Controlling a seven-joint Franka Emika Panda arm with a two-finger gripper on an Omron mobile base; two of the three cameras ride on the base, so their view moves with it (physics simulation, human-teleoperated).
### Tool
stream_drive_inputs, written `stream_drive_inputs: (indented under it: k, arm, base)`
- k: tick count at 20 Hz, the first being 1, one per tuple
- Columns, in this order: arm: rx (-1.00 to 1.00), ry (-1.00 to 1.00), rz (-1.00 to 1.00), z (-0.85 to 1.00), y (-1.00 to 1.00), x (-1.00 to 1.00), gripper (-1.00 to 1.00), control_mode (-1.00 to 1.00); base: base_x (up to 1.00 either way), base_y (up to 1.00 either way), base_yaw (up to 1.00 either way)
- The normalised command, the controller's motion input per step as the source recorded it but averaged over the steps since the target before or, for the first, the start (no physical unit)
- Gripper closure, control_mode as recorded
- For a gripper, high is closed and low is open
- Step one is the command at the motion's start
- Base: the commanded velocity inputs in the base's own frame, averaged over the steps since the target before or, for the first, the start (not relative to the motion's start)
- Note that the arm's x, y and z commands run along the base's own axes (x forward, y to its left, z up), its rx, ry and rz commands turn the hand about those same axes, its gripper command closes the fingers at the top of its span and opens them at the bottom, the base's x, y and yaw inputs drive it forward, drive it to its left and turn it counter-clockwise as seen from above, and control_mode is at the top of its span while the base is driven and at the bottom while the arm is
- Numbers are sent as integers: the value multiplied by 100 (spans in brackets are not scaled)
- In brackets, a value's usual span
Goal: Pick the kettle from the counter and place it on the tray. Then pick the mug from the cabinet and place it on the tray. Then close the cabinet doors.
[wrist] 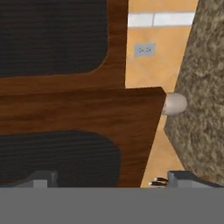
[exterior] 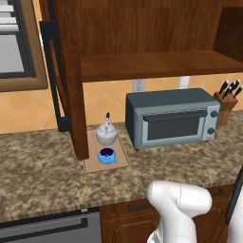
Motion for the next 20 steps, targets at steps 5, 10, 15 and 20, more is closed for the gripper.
stream_drive_inputs:
  k: [5, 10, 15, 20]
  arm:
    - [0, 3, -25, -1, -42, -33, -100, -100]
    - [0, 6, -17, 0, -59, -33, -100, -100]
    - [-9, 5, -6, 0, -48, -41, -100, -100]
    - [-7, 0, 0, 0, -39, -32, -100, -100]
  base:
    - [0, 0, 0]
    - [0, 0, 0]
    - [0, 0, 0]
    - [0, 0, 0]
